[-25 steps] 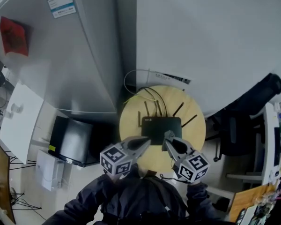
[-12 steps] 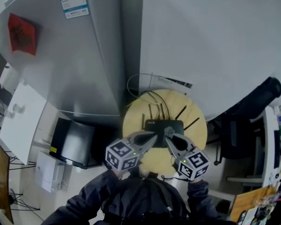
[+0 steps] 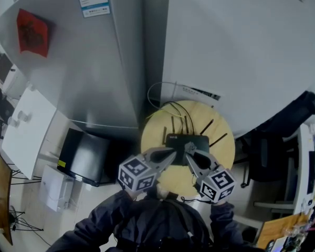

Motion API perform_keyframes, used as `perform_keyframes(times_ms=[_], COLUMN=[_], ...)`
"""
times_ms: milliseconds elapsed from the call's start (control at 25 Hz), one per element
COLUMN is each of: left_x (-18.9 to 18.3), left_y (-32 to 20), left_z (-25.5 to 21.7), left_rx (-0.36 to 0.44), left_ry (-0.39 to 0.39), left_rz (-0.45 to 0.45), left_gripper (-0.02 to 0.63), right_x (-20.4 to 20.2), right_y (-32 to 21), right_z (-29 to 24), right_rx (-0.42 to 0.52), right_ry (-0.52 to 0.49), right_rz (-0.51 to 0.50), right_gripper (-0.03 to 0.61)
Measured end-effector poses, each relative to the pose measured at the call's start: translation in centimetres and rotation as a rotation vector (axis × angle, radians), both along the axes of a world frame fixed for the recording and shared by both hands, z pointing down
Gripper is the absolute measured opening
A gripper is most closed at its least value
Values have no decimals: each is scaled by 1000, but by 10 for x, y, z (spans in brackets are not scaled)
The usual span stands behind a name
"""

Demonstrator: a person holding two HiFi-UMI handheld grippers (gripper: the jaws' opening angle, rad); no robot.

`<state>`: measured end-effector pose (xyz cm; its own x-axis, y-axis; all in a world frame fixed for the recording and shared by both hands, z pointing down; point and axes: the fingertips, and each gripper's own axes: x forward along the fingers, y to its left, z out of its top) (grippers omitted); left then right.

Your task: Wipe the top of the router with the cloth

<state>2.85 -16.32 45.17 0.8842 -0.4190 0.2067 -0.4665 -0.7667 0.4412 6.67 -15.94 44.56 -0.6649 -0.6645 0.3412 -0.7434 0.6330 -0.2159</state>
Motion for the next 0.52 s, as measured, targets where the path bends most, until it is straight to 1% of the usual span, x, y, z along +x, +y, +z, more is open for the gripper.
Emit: perform_keyframes(times_ms=[520], left_x=[1], left_y=[4], left_z=[2], left_rx=[-5], left_ry=[0], left_rz=[2], left_gripper=[-8], right_x=[3], right_y=[4], right_z=[2], right_rx=[-2], right_ry=[0], right_rz=[7], right_gripper=[66])
